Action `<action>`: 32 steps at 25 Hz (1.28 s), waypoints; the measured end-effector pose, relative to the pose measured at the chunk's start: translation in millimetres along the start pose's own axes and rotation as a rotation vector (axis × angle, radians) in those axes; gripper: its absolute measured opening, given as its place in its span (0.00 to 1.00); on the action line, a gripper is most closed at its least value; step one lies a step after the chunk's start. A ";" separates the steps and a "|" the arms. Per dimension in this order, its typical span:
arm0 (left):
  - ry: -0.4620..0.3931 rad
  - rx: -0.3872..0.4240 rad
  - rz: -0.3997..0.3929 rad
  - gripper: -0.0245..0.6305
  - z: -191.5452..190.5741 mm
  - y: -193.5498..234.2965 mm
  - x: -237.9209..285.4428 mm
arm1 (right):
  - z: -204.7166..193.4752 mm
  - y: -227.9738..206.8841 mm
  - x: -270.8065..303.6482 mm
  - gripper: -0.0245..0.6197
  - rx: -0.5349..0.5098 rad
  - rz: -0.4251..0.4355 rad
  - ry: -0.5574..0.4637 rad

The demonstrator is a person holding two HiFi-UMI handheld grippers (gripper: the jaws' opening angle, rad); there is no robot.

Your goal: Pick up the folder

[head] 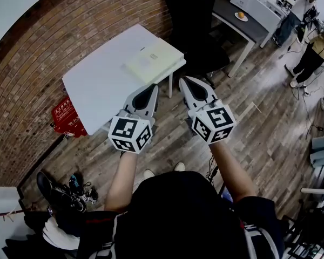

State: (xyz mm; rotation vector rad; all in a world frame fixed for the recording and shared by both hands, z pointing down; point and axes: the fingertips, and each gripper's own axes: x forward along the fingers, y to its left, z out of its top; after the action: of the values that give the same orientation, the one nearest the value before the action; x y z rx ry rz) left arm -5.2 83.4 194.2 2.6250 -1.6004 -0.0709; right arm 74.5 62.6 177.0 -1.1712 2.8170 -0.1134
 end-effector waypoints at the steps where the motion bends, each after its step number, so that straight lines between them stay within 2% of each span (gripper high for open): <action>1: 0.001 0.002 0.005 0.07 -1.3 -1.9 3.7 | -0.6 -4.8 -0.6 0.08 0.001 0.004 0.000; 11: 0.011 0.009 0.053 0.07 -12.0 -17.3 33.5 | -7.1 -46.5 -3.6 0.08 0.032 0.044 0.001; 18: 0.017 0.023 0.078 0.07 -13.0 -21.2 41.8 | -11.9 -58.2 -3.9 0.08 0.047 0.064 0.000; 32: 0.022 0.042 0.093 0.07 -12.1 11.1 56.9 | -17.6 -64.2 33.8 0.08 0.058 0.079 0.007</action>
State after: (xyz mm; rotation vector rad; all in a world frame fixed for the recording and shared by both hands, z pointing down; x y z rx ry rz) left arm 11.9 28.1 206.9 2.5680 -1.7323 -0.0040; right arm 94.0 -5.9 199.3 -1.0489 2.8407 -0.1933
